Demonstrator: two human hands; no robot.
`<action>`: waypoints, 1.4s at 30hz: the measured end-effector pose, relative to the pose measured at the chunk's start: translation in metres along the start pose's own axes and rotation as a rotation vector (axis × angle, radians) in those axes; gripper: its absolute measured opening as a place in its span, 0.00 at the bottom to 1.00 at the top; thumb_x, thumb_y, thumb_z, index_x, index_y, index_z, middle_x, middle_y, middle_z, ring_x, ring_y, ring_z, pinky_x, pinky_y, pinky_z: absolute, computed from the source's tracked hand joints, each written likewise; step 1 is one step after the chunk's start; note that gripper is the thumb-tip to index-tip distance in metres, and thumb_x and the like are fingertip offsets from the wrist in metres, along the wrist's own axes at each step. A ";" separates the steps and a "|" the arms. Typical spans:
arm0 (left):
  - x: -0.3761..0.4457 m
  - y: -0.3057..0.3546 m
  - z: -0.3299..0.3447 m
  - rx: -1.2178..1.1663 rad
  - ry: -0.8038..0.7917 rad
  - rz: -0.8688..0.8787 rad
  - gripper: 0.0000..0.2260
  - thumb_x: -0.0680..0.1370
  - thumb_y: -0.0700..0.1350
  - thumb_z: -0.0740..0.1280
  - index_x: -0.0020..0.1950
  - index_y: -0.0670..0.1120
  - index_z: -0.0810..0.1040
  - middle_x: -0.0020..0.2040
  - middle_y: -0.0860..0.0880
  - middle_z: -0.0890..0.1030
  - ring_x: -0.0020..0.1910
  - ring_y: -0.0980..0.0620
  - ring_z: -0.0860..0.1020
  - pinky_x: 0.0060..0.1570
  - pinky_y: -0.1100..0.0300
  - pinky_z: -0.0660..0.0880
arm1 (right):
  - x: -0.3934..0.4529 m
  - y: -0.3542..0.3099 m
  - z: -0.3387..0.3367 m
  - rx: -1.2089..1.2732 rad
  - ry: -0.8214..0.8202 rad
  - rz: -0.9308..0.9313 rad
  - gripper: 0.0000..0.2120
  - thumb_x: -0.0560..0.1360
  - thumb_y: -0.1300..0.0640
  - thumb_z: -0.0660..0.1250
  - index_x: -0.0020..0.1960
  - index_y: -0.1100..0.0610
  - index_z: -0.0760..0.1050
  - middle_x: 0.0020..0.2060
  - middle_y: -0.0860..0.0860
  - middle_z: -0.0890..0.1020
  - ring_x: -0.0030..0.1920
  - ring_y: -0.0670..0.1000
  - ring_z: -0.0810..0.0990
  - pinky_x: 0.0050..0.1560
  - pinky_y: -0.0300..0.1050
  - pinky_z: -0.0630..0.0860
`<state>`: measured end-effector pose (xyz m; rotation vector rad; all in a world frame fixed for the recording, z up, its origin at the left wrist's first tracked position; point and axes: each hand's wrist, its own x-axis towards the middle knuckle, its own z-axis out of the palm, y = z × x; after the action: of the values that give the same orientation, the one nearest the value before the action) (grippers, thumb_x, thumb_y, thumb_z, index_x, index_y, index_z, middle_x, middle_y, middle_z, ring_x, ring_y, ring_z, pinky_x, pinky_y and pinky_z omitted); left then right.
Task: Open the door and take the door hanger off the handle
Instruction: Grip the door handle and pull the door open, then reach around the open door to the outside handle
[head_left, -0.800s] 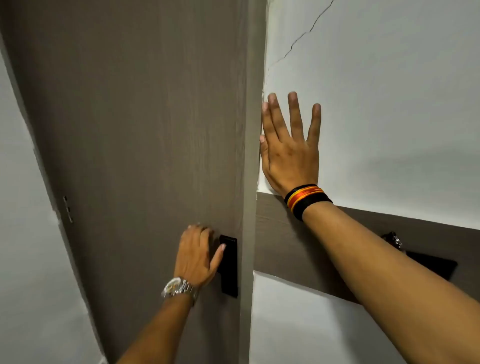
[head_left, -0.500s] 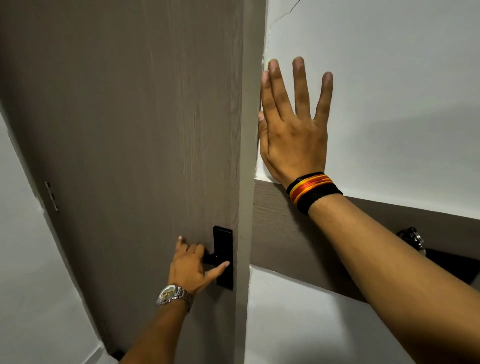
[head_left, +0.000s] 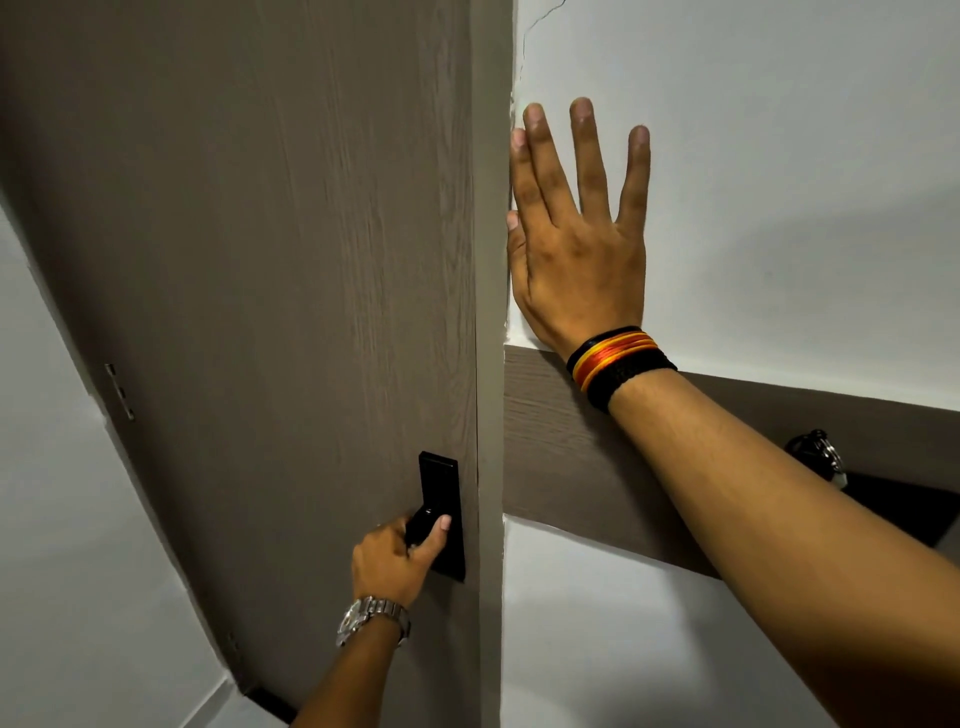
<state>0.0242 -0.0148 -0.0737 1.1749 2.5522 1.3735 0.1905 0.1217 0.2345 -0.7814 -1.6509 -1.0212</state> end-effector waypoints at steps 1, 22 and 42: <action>-0.002 -0.004 -0.003 0.005 0.005 0.028 0.43 0.62 0.84 0.53 0.37 0.45 0.81 0.25 0.49 0.77 0.26 0.51 0.78 0.26 0.58 0.73 | -0.001 0.000 0.001 0.000 -0.002 -0.004 0.29 0.85 0.46 0.47 0.83 0.56 0.50 0.82 0.54 0.57 0.82 0.60 0.54 0.77 0.69 0.48; -0.056 -0.066 -0.137 0.360 -0.058 0.571 0.18 0.72 0.65 0.67 0.41 0.50 0.78 0.45 0.53 0.81 0.51 0.50 0.80 0.72 0.50 0.72 | -0.060 -0.024 -0.046 0.497 -0.090 -0.276 0.16 0.80 0.53 0.62 0.62 0.58 0.79 0.64 0.59 0.81 0.67 0.60 0.77 0.78 0.64 0.56; -0.129 -0.121 -0.274 0.418 -0.208 0.415 0.29 0.74 0.61 0.64 0.70 0.46 0.77 0.68 0.51 0.77 0.67 0.49 0.77 0.63 0.49 0.79 | -0.291 -0.252 -0.119 1.404 -1.504 -0.273 0.37 0.68 0.49 0.70 0.75 0.47 0.64 0.56 0.53 0.81 0.52 0.56 0.81 0.45 0.43 0.72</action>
<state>-0.0508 -0.3300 -0.0338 1.8851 2.6084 0.7046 0.1057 -0.1002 -0.0913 -0.1883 -3.0207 1.0528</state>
